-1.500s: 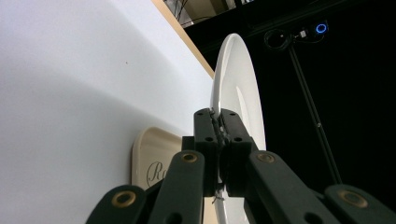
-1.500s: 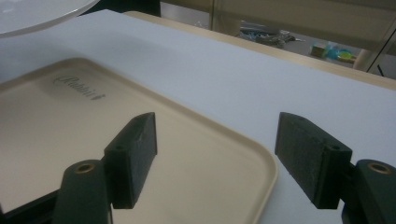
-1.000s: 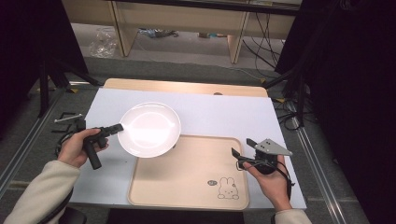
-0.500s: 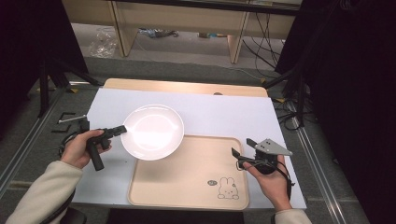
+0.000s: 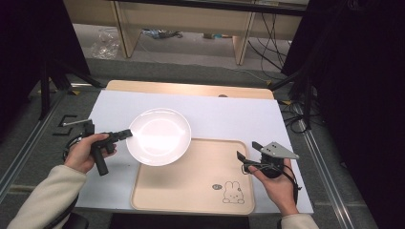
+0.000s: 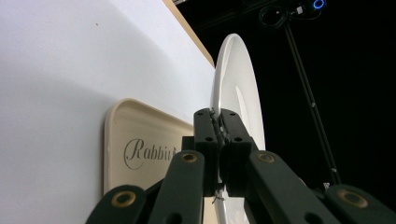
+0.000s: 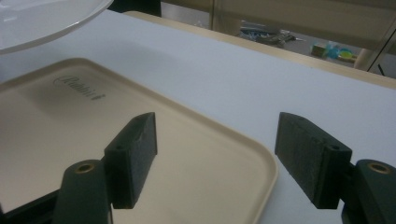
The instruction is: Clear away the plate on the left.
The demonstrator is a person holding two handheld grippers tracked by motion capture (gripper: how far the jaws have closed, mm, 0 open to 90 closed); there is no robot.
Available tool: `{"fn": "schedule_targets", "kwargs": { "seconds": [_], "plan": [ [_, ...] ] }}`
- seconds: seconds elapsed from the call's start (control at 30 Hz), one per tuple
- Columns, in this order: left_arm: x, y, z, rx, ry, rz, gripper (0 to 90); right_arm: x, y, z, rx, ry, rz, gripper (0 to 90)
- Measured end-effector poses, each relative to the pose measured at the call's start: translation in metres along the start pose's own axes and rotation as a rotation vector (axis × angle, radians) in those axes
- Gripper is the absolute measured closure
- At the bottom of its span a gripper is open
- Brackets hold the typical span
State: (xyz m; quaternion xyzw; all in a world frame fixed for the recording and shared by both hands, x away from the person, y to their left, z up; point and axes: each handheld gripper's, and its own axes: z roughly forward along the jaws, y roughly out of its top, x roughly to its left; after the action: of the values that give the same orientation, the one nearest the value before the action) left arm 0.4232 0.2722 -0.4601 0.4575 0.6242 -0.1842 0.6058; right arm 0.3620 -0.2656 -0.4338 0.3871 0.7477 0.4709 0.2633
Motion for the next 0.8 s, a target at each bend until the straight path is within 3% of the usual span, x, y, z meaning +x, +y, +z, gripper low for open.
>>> {"fn": "schedule_targets", "kwargs": {
  "seconds": [0.3, 0.37, 0.43, 0.6, 0.7, 0.73, 0.8],
  "plan": [
    [-0.0032, -0.0028, 0.0023, 0.03, 0.012, 0.009, 86.5, 0.0, -0.0001, 0.0001, 0.001, 0.0, 0.0, 30.4],
    [-0.0029, -0.0043, 0.0042, 0.018, -0.004, 0.007, 86.5, 0.0001, 0.0, -0.0001, 0.002, 0.0, 0.001, 30.4],
    [-0.0036, -0.0044, 0.0043, 0.045, 0.01, 0.016, 86.5, 0.0001, -0.0001, 0.0002, -0.003, -0.001, 0.002, 30.5],
    [-0.0039, -0.0074, 0.008, 0.041, -0.01, 0.024, 86.5, 0.0001, -0.0001, 0.0, 0.002, 0.0, 0.001, 30.4],
    [-0.0049, -0.0082, 0.0087, 0.063, 0.003, 0.031, 86.5, 0.0, -0.0002, 0.0002, -0.001, -0.001, 0.002, 30.4],
    [-0.0075, -0.009, 0.0088, 0.068, 0.022, 0.004, 86.5, 0.0001, -0.0002, 0.0002, -0.002, -0.001, 0.002, 30.4],
    [-0.0052, -0.0091, 0.0097, 0.074, 0.004, 0.038, 86.5, 0.0001, -0.0001, -0.0001, 0.002, 0.0, 0.001, 30.4]
  ]
}}
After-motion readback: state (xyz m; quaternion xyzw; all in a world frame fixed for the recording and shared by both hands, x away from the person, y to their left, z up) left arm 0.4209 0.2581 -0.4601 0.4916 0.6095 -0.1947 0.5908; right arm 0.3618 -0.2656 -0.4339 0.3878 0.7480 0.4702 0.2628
